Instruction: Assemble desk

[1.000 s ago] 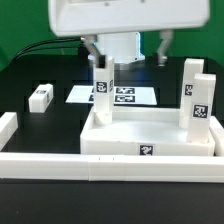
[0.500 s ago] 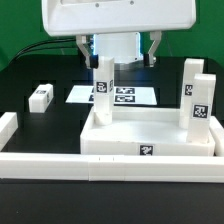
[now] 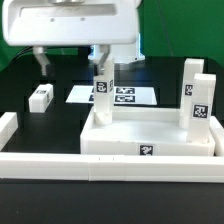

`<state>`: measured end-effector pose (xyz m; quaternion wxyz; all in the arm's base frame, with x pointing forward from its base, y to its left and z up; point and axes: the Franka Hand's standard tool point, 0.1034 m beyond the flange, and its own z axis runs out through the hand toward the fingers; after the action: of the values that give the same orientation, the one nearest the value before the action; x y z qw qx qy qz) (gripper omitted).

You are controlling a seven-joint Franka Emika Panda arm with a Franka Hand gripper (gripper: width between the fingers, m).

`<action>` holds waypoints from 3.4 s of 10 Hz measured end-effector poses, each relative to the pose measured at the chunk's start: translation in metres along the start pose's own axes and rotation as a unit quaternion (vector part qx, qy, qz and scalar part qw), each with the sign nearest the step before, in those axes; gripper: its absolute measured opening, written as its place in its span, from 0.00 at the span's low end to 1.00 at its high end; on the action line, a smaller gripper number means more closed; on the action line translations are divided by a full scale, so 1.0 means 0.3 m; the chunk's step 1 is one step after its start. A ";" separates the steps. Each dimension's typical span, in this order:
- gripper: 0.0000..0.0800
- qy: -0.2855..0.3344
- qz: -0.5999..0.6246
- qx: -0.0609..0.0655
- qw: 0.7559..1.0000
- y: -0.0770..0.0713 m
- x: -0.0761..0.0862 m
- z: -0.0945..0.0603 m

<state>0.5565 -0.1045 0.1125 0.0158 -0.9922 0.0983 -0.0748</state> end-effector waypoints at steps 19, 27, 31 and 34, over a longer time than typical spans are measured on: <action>0.81 -0.196 0.000 -0.030 0.980 0.325 -0.187 0.094; 0.81 -0.414 -0.023 -0.048 0.909 0.337 -0.279 0.133; 0.81 -0.525 -0.023 -0.048 0.849 0.337 -0.340 0.149; 0.81 -0.630 0.004 -0.039 0.775 0.337 -0.416 0.149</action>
Offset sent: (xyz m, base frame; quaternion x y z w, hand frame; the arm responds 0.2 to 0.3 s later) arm 0.0000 0.0000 0.0000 0.0000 0.0000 0.0000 1.0000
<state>0.4228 -0.1782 0.0457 0.0358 -0.8168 0.0733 0.5711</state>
